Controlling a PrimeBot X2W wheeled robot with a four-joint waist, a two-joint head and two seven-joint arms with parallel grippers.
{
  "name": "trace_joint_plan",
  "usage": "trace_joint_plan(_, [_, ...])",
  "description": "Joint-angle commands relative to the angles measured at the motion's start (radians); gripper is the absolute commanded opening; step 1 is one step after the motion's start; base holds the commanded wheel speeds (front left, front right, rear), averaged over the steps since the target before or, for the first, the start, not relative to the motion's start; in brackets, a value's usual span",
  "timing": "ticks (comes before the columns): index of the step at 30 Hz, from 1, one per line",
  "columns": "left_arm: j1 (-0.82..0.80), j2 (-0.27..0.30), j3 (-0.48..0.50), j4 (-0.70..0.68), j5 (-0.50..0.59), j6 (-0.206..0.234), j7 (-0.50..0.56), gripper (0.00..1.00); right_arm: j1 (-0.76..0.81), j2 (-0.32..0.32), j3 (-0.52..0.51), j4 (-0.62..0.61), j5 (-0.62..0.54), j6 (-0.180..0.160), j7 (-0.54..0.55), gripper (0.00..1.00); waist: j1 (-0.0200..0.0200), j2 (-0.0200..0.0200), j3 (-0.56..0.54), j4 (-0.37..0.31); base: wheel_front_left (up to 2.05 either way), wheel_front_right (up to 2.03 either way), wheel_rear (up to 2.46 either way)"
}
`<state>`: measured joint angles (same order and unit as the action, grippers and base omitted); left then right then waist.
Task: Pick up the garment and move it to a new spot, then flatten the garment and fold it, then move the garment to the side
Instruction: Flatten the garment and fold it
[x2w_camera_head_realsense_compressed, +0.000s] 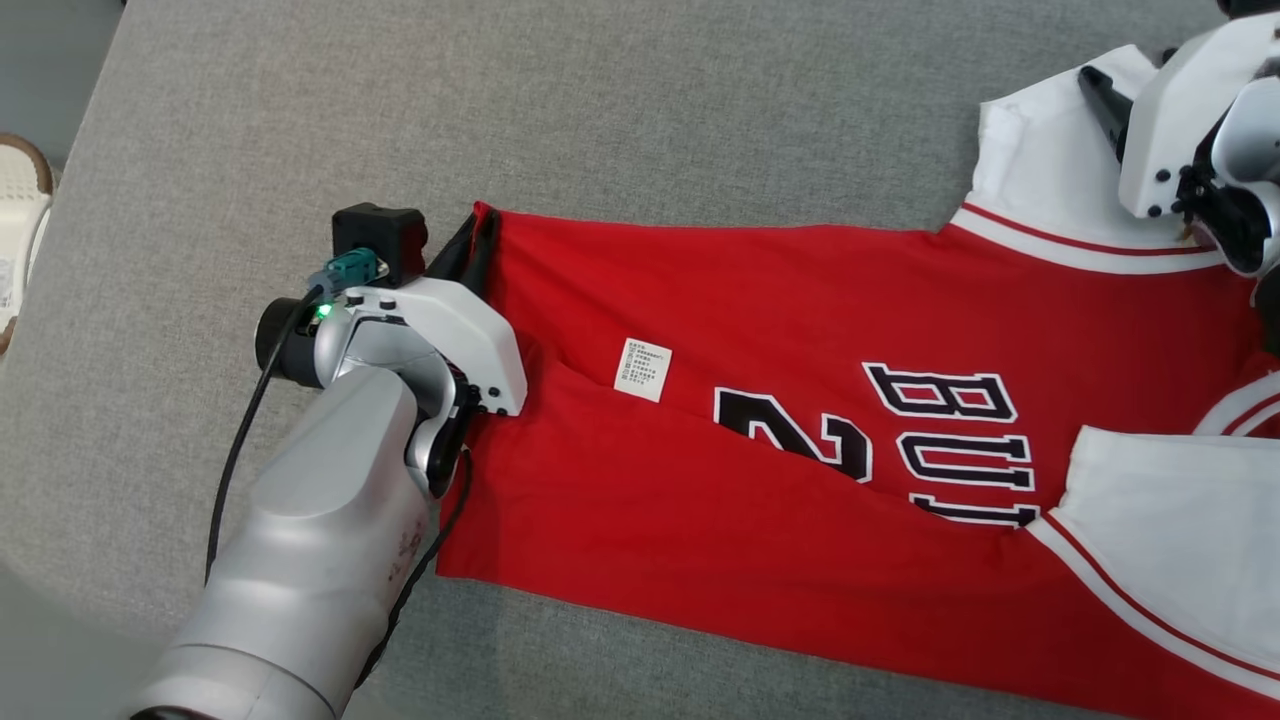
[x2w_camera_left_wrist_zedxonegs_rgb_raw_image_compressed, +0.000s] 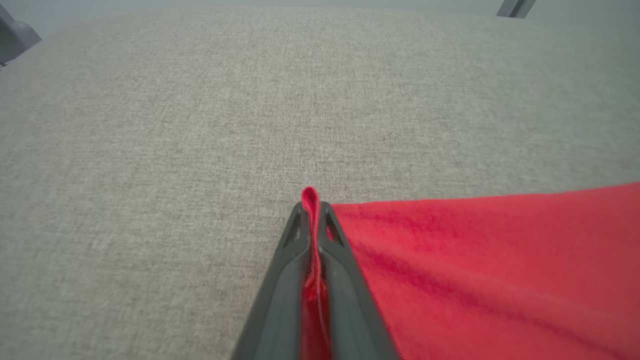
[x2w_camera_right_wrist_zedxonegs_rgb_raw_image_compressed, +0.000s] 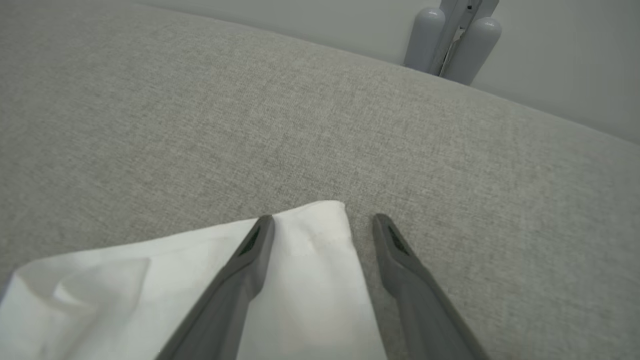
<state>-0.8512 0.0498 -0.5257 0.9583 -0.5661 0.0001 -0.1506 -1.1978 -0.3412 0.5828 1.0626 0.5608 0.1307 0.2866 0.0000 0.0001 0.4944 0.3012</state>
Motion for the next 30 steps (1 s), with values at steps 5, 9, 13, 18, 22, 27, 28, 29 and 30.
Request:
trace_joint_plan(5, [-0.028, 0.003, -0.071, -0.007, -0.066, 0.038, -0.03, 0.0, -0.002, -0.019, 0.051, 0.025, 0.006, 0.0, -0.011, 0.0, 0.0, -0.0001, 0.019, 0.01, 0.0, 0.0, 0.0])
trace_joint_plan(9, [-0.047, 0.002, -0.088, 0.001, -0.085, 0.054, -0.058, 0.0, -0.037, -0.045, 0.043, 0.043, -0.012, 0.0, -0.085, 0.0, 0.0, -0.0001, 0.018, 0.005, 0.0, 0.0, 0.0])
trace_joint_plan(13, [-0.065, 0.005, -0.091, 0.014, -0.092, 0.068, -0.096, 0.0, -0.08, -0.039, 0.01, 0.083, -0.041, 0.0, -0.215, 0.0, 0.0, -0.0001, 0.012, -0.008, 0.0, 0.0, 0.0])
trace_joint_plan(18, [-0.078, 0.01, -0.056, -0.004, -0.065, 0.085, -0.114, 0.0, -0.104, -0.019, -0.031, 0.141, -0.063, 0.0, -0.369, 0.0, 0.0, -0.0001, -0.008, -0.038, 0.0, 0.0, 0.0])
trace_joint_plan(22, [-0.018, 0.043, 0.01, -0.093, -0.005, 0.093, -0.115, 0.0, -0.089, 0.011, -0.044, 0.158, -0.061, 0.0, -0.471, 0.0, 0.0, -0.0001, -0.043, -0.083, 0.0, 0.0, 0.0])
trace_joint_plan(27, [0.059, 0.08, 0.07, -0.141, 0.049, 0.076, -0.115, 0.0, -0.029, 0.038, -0.051, 0.117, -0.02, 0.0, -0.53, 0.0, 0.0, -0.0001, -0.095, -0.134, 0.0, 0.0, 0.0])
trace_joint_plan(28, [0.075, 0.086, 0.08, -0.146, 0.057, 0.07, -0.115, 0.0, -0.009, 0.042, -0.048, 0.102, -0.012, 0.0, -0.534, 0.0, 0.0, -0.0001, -0.108, -0.144, 0.0, 0.0, 0.0])
trace_joint_plan(29, [0.094, 0.092, 0.091, -0.15, 0.065, 0.066, -0.115, 0.0, 0.016, 0.046, -0.041, 0.083, -0.002, 0.0, -0.539, 0.0, 0.0, -0.0001, -0.121, -0.154, 0.0, 0.0, 0.0])
trace_joint_plan(30, [0.11, 0.097, 0.1, -0.153, 0.072, 0.06, -0.115, 0.0, 0.041, 0.047, -0.036, 0.065, 0.009, 0.0, -0.543, 0.0, 0.0, -0.0001, -0.133, -0.163, 0.0, 0.0, 0.0])
